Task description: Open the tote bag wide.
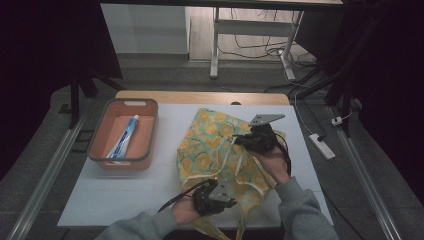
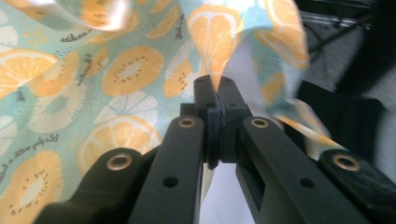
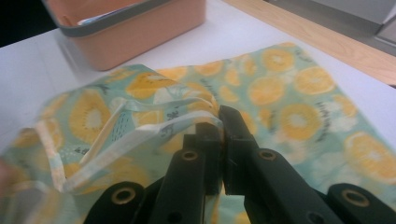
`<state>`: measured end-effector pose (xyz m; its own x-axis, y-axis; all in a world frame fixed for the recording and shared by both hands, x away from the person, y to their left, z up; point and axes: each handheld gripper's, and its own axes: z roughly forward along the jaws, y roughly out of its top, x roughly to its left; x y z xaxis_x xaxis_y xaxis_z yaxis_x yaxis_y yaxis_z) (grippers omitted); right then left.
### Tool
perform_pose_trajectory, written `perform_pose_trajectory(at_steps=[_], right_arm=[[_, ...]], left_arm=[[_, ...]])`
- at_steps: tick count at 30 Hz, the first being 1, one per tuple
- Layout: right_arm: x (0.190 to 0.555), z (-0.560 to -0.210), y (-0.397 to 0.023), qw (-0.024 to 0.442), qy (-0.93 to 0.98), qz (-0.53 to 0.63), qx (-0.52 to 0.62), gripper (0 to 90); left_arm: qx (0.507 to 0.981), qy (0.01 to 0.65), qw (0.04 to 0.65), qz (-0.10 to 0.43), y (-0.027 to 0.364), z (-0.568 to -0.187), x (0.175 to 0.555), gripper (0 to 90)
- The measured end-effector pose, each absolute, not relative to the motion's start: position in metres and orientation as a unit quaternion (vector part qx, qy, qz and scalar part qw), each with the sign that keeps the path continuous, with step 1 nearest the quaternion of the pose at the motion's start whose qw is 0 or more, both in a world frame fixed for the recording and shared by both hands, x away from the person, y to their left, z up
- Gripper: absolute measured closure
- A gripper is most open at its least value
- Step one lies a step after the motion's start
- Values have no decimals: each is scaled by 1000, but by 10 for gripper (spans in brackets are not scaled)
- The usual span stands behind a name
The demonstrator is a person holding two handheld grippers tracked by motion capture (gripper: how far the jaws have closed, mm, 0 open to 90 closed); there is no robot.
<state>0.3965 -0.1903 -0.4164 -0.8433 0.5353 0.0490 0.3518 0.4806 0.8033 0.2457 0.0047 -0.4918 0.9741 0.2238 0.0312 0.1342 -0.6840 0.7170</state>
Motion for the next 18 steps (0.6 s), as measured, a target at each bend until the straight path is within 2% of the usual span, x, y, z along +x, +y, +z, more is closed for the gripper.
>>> perform_pose_trajectory(at_steps=[11,18], right_arm=[[429,-433,-212,114,840,425,318,867],[442,-455,-212,96,846,398,341,868]], left_arm=[[912,96,393,66,60,-479,209,886],[907,117,398,69,76,-481,207,874]])
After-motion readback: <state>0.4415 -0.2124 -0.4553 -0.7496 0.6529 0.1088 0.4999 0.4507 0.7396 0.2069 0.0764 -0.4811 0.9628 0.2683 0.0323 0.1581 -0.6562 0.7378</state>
